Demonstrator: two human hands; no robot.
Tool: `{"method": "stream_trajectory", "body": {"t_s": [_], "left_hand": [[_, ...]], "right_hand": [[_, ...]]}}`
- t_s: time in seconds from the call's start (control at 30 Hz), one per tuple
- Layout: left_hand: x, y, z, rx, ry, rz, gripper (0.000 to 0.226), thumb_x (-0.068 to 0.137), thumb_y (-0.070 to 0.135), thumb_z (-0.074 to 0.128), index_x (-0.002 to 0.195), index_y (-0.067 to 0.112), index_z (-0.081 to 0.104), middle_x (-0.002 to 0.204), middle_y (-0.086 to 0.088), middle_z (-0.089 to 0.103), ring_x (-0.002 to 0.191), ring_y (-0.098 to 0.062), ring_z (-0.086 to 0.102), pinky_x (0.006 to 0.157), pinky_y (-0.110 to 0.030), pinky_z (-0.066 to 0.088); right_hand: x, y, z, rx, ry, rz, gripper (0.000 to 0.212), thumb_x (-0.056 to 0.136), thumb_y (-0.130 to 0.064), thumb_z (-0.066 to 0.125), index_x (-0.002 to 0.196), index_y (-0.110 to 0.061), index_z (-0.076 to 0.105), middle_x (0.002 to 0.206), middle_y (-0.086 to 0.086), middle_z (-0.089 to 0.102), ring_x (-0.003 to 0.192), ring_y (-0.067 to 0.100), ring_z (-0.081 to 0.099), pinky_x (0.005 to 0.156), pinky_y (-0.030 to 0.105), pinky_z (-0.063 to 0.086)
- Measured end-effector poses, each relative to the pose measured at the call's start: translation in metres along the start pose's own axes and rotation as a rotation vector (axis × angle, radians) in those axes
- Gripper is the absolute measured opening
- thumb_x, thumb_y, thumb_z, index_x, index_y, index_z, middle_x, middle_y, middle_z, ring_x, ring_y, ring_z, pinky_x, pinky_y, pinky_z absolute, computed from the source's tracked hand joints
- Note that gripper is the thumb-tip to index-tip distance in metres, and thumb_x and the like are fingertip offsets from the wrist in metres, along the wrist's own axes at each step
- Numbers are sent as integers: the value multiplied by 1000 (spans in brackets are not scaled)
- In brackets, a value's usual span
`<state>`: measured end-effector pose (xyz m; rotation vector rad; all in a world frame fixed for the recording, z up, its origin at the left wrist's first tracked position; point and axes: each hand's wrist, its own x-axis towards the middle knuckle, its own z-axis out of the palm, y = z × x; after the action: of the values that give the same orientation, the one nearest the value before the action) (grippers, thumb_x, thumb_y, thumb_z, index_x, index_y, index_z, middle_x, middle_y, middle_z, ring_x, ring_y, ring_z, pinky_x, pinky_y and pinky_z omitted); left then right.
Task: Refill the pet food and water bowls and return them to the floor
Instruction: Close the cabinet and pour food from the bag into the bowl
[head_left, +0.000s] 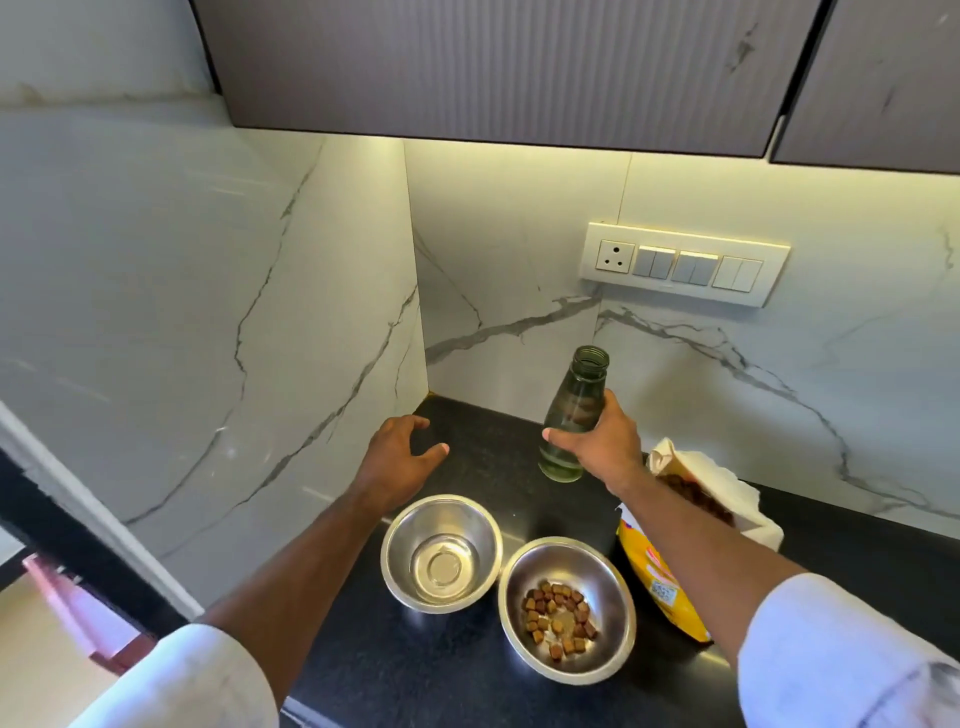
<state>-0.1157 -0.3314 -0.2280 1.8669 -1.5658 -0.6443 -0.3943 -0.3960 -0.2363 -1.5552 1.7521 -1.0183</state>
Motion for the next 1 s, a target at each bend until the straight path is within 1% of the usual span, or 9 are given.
{"method": "stream_trajectory", "body": {"t_s": [0.07,0.23,0.33,0.6,0.77,0.9,1.0], "left_hand": [[0,-5,3,-13,-9,-15,55,94,39,72,143,23,51,152,-3,49,138,-25,51,109,-39,47],[2,-18,11,-19,-31,-61,55,94,39,72,143,24,51,152,-2,49,139,-25,50,110,-41,48],[6,-27,15,-27,-50,-76,55,94,37,73,143,23,51,152,-2,49,140,-25,49,112,-42,47],[19,-37,28,-61,-70,-84,56,94,35,73,144,23,50,152,-2,47,141,-23,48,111,-38,45],[26,-35,37,-89,-77,-71,56,95,33,72,145,22,50,153,-2,47,142,-22,46,111,-38,44],[31,-32,42,-104,-95,-55,57,94,34,72,145,23,49,153,-2,46,142,-21,45,108,-32,42],[35,-29,46,-105,-103,-51,58,94,34,73,146,23,49,153,-3,46,142,-21,45,110,-35,42]], "right_hand": [[-3,4,11,0,-4,27,77,61,-43,96,122,-29,51,113,-2,70,104,24,67,93,44,57],[-4,15,42,25,-60,94,81,65,-38,95,130,-25,48,124,2,67,117,28,64,101,47,54],[-3,22,59,32,-80,125,82,66,-36,95,133,-25,48,128,3,65,122,29,63,104,47,52],[-1,34,87,42,-99,153,82,66,-34,95,133,-27,49,126,0,66,121,25,63,104,49,53],[0,40,93,44,-114,166,82,66,-33,95,132,-29,48,126,-1,65,122,23,61,104,47,52],[1,44,96,33,-118,172,85,65,-34,96,134,-29,47,129,-2,65,125,23,60,105,49,51],[2,45,97,38,-131,172,85,64,-34,95,134,-33,46,131,-4,64,127,23,58,107,52,50]]}}
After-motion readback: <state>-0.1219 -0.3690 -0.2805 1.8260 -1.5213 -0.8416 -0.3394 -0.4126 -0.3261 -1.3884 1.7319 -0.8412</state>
